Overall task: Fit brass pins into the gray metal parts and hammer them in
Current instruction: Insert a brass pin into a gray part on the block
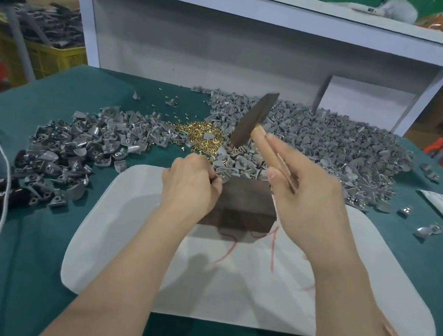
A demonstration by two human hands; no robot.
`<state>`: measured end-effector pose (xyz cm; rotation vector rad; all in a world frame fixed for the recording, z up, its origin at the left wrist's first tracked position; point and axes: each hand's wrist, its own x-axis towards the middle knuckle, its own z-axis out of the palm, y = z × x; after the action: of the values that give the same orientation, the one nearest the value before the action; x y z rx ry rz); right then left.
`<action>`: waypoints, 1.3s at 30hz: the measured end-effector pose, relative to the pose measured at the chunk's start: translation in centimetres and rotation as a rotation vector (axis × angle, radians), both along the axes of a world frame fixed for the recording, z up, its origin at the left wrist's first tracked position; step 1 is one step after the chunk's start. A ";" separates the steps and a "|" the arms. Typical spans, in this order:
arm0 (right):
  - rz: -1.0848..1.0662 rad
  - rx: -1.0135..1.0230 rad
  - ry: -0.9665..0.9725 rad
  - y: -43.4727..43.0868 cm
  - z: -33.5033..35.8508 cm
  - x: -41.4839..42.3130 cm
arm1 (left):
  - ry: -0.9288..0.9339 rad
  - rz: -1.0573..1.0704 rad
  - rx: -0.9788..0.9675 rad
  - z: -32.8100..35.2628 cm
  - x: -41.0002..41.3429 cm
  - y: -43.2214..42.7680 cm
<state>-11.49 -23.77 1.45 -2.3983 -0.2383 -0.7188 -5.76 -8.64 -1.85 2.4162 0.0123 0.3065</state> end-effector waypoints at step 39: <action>-0.038 0.050 0.249 0.2 -2.1 3.8 | 0.030 -0.103 -0.057 1.0 -0.8 -0.7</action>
<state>-7.65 -23.54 -0.64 -2.4210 -0.0710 -0.4308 -6.52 -9.39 -0.89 2.3550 -0.0891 0.2197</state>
